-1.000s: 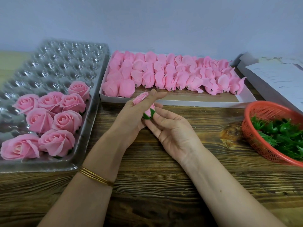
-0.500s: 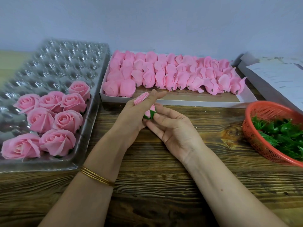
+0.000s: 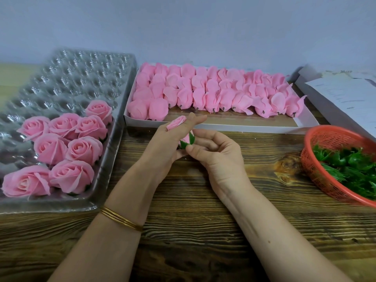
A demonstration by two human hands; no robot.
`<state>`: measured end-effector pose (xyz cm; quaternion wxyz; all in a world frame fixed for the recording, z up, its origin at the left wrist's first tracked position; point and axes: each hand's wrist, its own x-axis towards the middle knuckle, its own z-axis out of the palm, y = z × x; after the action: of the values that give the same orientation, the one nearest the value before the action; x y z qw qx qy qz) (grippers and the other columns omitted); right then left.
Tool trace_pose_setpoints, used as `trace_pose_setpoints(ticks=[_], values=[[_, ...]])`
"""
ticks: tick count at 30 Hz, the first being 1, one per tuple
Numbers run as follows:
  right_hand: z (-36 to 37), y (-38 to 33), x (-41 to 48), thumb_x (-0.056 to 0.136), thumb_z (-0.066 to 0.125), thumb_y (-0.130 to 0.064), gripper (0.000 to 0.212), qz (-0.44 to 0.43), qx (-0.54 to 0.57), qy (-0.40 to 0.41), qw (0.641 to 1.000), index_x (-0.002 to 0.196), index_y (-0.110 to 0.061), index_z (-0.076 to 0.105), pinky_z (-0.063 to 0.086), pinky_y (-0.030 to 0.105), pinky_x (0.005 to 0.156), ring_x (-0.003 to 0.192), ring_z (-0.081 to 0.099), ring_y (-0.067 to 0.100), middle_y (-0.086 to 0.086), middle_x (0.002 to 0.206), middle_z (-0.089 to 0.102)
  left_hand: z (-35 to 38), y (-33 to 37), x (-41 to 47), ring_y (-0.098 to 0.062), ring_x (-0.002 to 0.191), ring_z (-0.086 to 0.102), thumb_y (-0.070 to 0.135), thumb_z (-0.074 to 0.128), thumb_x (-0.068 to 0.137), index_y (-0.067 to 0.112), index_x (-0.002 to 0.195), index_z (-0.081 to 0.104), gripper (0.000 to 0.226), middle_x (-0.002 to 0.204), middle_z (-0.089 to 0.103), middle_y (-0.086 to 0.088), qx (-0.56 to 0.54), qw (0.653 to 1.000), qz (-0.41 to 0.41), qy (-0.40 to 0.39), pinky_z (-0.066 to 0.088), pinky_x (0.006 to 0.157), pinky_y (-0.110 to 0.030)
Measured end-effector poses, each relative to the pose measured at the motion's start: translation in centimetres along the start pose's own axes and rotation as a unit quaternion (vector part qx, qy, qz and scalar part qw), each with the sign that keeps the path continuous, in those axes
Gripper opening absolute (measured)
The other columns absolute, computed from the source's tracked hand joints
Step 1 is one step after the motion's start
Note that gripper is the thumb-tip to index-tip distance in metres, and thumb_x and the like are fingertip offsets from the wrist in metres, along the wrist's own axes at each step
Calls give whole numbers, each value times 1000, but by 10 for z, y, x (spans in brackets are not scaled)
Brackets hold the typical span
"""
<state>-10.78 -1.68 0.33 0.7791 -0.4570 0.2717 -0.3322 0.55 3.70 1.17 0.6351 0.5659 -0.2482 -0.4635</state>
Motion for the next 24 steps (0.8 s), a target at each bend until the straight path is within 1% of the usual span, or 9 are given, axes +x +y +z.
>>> trace_pose_setpoints(ticks=[3, 6, 8, 10, 13, 17, 20, 22, 24], values=[[0, 0, -2, 71, 70, 20, 34, -23, -31, 6, 999, 98, -1, 66, 60, 30, 77, 77, 70, 19, 13, 85, 74, 0, -2, 1, -25, 106, 70, 50, 65, 79, 23, 108, 78, 41, 116, 72, -13, -9, 1000, 5, -6, 57, 93, -41], [1, -1, -2, 72, 70, 22, 34, -46, -60, 9, 997, 96, -1, 64, 60, 30, 78, 74, 69, 15, 9, 80, 73, 0, -4, 2, -23, 102, 71, 47, 63, 89, 23, 106, 78, 33, 109, 75, -10, -4, 1000, 16, -16, 57, 92, -39], [1, -2, -3, 71, 71, 21, 34, -62, -86, 5, 994, 94, -4, 66, 60, 26, 75, 72, 69, 12, 4, 77, 73, 1, -5, 2, -24, 101, 72, 44, 61, 93, 23, 104, 79, 29, 106, 76, -10, -1, 1000, 24, -18, 57, 91, -38], [1, -2, -3, 72, 72, 20, 34, -67, -113, -6, 991, 94, -5, 68, 59, 25, 75, 74, 69, 11, 3, 78, 73, 1, -6, 3, -27, 102, 72, 41, 61, 94, 22, 103, 79, 28, 107, 75, -12, 4, 999, 28, -16, 56, 94, -41], [1, -3, -3, 73, 73, 17, 33, -68, -139, -12, 988, 97, -5, 71, 59, 27, 78, 76, 69, 12, 6, 83, 74, 0, -7, 4, -28, 106, 71, 40, 62, 94, 21, 105, 78, 28, 110, 74, -12, 6, 1000, 27, -13, 53, 100, -47], [1, -4, -2, 73, 74, 14, 31, -71, -161, -16, 984, 98, -4, 73, 59, 30, 81, 77, 68, 13, 9, 84, 73, 1, -5, 2, -24, 106, 71, 41, 63, 92, 21, 108, 77, 30, 111, 75, -8, 16, 999, 23, -18, 50, 104, -47], [0, -4, -2, 73, 76, 13, 32, -72, -175, -20, 982, 100, -3, 73, 58, 37, 84, 78, 68, 19, 11, 82, 73, 3, -3, 0, -21, 108, 70, 41, 64, 87, 22, 109, 77, 32, 112, 75, -5, 25, 999, 17, -21, 46, 107, -49], [0, -5, -1, 73, 76, 13, 33, -73, -186, -24, 979, 101, -3, 73, 57, 46, 85, 80, 67, 32, 21, 82, 72, 4, -2, -1, -20, 109, 69, 38, 61, 92, 24, 110, 77, 27, 113, 75, -3, 36, 999, 14, -26, 45, 108, -48], [0, -5, 1, 71, 77, 13, 31, -73, -197, -24, 977, 98, -3, 74, 55, 54, 87, 82, 65, 44, 33, 86, 68, 4, -2, -1, -19, 110, 69, 34, 59, 96, 24, 111, 76, 25, 113, 75, -1, 43, 999, 8, -32, 45, 109, -48]])
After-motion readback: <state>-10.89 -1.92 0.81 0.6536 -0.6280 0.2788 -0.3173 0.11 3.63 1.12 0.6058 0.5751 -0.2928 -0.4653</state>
